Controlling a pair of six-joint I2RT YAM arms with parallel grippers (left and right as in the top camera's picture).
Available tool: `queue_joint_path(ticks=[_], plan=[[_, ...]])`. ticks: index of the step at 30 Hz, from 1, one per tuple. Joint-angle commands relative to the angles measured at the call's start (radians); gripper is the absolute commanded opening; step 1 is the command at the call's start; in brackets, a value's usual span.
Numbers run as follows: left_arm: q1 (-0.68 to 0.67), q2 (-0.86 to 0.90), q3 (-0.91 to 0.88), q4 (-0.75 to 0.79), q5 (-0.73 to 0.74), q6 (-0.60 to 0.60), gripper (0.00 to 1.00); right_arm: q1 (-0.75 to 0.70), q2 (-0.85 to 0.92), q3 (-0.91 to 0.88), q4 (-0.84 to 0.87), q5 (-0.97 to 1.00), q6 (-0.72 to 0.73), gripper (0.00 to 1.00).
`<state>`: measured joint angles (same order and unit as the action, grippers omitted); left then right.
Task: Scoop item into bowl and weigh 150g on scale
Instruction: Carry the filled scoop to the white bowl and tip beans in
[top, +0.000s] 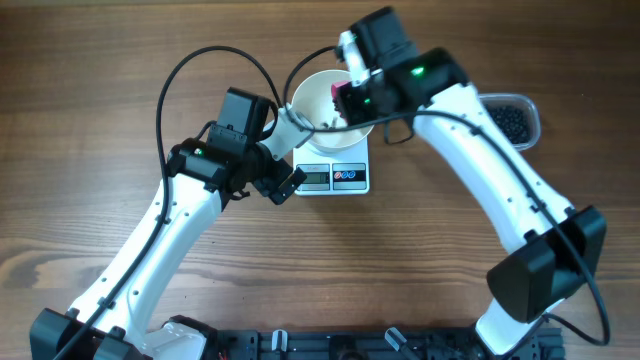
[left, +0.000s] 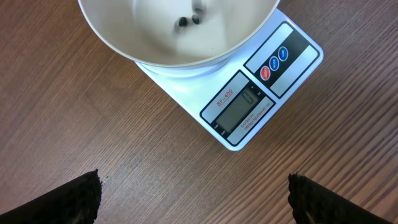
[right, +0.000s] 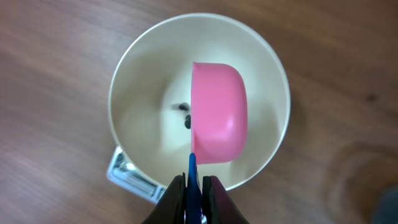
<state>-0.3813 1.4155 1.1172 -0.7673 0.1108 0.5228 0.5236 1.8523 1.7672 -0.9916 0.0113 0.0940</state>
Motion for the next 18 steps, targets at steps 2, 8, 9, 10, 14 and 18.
queue_joint_path(ticks=[2,8,9,10,14,18], plan=[[0.004,-0.008,-0.004,-0.001,0.016,0.02,1.0,0.066,-0.034,0.028,0.023,0.26,0.018,0.04],[0.004,-0.008,-0.003,-0.001,0.016,0.02,1.0,0.085,-0.043,0.028,0.033,0.299,0.014,0.04],[0.004,-0.008,-0.004,-0.001,0.016,0.02,1.0,0.085,-0.045,0.028,0.035,0.303,0.014,0.04],[0.004,-0.008,-0.004,-0.001,0.016,0.02,1.0,0.085,-0.05,0.028,0.038,0.303,0.014,0.04],[0.004,-0.008,-0.003,-0.001,0.016,0.02,1.0,0.085,-0.062,0.028,0.041,0.303,0.013,0.04],[0.004,-0.008,-0.004,-0.001,0.016,0.02,1.0,0.085,-0.076,0.028,0.041,0.302,0.011,0.04]])
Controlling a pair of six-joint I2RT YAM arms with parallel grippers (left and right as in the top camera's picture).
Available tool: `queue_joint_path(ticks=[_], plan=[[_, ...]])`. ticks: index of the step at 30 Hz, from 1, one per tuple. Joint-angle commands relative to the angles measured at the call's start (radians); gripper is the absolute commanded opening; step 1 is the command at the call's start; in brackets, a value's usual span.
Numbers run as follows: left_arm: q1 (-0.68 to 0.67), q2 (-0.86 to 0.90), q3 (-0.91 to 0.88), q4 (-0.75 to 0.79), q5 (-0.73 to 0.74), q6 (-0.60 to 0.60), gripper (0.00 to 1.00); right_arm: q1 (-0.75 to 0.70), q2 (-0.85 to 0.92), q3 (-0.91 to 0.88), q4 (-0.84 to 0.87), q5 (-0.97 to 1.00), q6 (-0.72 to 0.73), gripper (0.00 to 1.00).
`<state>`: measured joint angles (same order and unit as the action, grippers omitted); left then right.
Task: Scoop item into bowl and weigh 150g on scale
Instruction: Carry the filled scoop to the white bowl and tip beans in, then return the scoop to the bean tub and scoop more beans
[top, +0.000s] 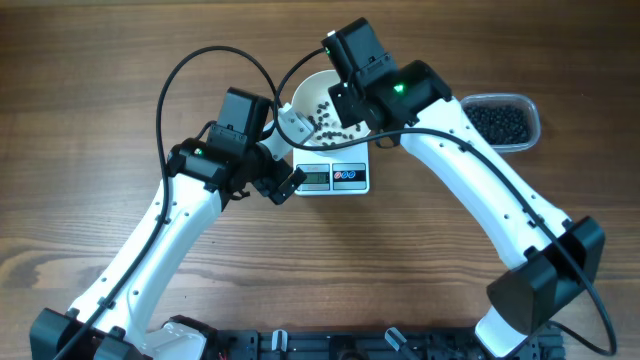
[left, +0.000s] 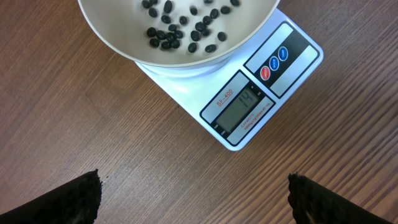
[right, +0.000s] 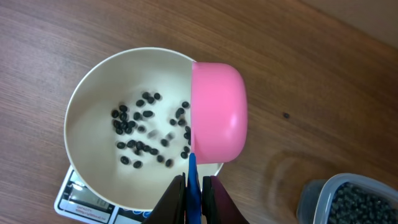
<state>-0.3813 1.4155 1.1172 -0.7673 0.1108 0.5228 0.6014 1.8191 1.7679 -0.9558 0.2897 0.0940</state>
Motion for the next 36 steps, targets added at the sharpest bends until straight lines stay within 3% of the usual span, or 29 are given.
queue_joint_path(ticks=[1,10,18,25,36], plan=[[0.004,-0.008,-0.004,-0.001,0.016,0.02,1.0,0.007,-0.048,0.027,0.005,0.024,0.011,0.04],[0.004,-0.008,-0.003,-0.001,0.016,0.02,1.0,-0.043,-0.096,0.027,-0.002,-0.115,0.011,0.04],[0.004,-0.008,-0.003,-0.001,0.016,0.02,1.0,-0.347,-0.244,0.027,-0.158,-0.403,-0.035,0.04],[0.004,-0.008,-0.004,-0.001,0.016,0.02,1.0,-0.588,-0.252,0.023,-0.283,-0.57,-0.091,0.04],[0.004,-0.008,-0.003,-0.001,0.016,0.02,1.0,-0.634,-0.251,0.01,-0.385,-0.383,-0.09,0.04]])
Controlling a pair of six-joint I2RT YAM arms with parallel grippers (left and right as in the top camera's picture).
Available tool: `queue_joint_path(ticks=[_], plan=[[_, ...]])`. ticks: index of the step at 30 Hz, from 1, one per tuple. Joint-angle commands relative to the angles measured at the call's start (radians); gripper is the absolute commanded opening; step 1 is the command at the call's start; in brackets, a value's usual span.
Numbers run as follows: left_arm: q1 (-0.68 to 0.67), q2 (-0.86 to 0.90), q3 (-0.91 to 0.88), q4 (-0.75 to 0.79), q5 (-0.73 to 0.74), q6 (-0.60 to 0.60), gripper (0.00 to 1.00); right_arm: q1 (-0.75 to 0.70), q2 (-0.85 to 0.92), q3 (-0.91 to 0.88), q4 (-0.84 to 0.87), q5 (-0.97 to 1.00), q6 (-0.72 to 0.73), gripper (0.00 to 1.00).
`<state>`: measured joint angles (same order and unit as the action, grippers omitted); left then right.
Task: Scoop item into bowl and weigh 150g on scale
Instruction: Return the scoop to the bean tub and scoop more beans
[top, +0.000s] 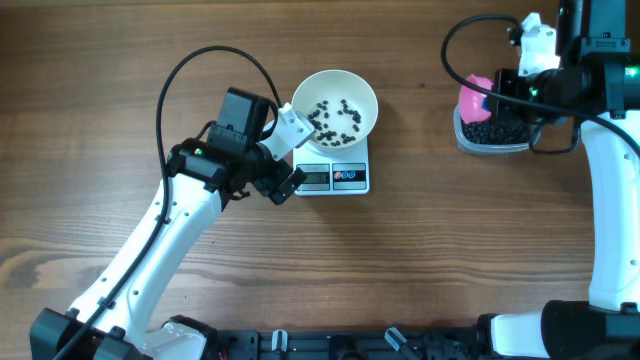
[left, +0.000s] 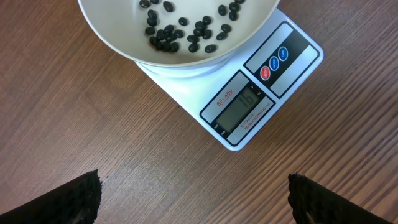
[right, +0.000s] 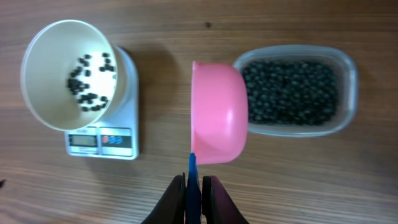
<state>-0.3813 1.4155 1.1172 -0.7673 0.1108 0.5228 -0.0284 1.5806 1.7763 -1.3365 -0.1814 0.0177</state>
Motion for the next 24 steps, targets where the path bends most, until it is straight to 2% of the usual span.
queue_joint_path(ticks=[1,9,24], plan=[[0.004,-0.008,-0.004,-0.001,0.016,0.02,1.0,-0.004,-0.011,-0.014,-0.006,0.139,0.009,0.04],[0.004,-0.008,-0.004,-0.001,0.016,0.02,1.0,-0.005,0.019,-0.024,-0.013,0.326,0.139,0.04],[0.004,-0.008,-0.004,-0.001,0.016,0.02,1.0,-0.027,0.269,-0.024,0.103,0.461,0.107,0.04]])
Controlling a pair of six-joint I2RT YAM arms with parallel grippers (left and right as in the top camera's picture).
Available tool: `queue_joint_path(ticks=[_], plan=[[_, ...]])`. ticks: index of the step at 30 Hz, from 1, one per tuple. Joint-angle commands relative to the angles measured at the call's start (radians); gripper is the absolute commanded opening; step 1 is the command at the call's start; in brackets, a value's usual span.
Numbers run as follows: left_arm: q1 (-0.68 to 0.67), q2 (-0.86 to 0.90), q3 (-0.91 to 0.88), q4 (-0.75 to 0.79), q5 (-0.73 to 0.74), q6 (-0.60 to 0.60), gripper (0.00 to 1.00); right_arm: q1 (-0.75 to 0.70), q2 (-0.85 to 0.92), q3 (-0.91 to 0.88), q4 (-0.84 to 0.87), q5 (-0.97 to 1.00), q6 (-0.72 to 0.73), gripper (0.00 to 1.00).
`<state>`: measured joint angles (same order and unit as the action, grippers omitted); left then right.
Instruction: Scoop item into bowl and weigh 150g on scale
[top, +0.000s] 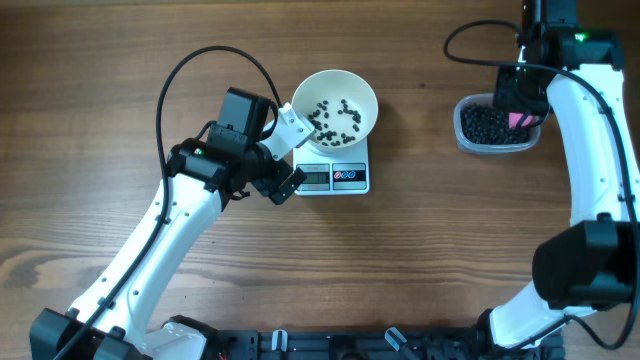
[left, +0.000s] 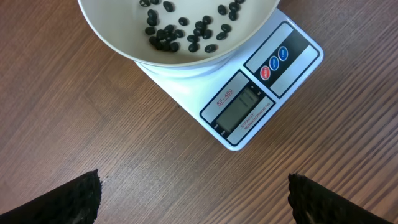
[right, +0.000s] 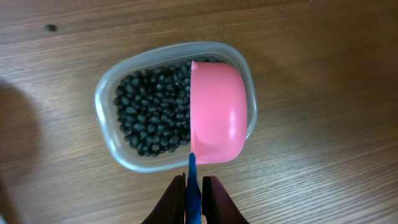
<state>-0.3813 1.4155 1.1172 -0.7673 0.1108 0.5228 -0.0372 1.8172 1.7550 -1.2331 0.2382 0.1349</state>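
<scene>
A white bowl (top: 340, 103) holding a scatter of black beans (left: 186, 28) stands on the white scale (left: 261, 93); its display (left: 241, 107) cannot be read. My left gripper (left: 194, 196) hangs open just in front of the scale with nothing between its fingers. My right gripper (right: 193, 196) is shut on the blue handle of a pink scoop (right: 217, 115), tipped on its side over the right half of a clear tub (right: 112, 134) of black beans. In the overhead view the scoop (top: 519, 120) shows at the tub (top: 488, 125).
Bare wooden table (top: 450, 250) lies around the scale and tub. A black cable (top: 200, 60) loops above the left arm. The tub stands at the far right, well apart from the scale.
My right gripper has moved with the pink scoop from the tub's left edge to over its right half. The left arm, bowl and scale have not moved.
The scoop was tipped over the bowl with a few beans in it. Then many beans lay in the bowl and the scale read 14. Later the scoop was beside the bean tub, the scale at 16. Now it hangs over the tub.
</scene>
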Motion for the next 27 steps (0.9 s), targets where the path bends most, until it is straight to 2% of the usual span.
queue_joint_path(ticks=[1,5,21,27], plan=[[0.004,-0.008,-0.004,-0.001,0.016,0.02,1.0,-0.021,0.042,-0.003,0.002,0.041,-0.022,0.04],[0.004,-0.008,-0.003,-0.001,0.016,0.02,1.0,-0.021,0.08,-0.003,0.01,-0.028,-0.066,0.04],[0.004,-0.008,-0.003,-0.001,0.016,0.02,1.0,-0.031,0.19,-0.003,0.036,-0.404,-0.082,0.04],[0.004,-0.008,-0.003,-0.001,0.016,0.02,1.0,-0.14,0.19,-0.003,-0.002,-0.568,-0.113,0.04]])
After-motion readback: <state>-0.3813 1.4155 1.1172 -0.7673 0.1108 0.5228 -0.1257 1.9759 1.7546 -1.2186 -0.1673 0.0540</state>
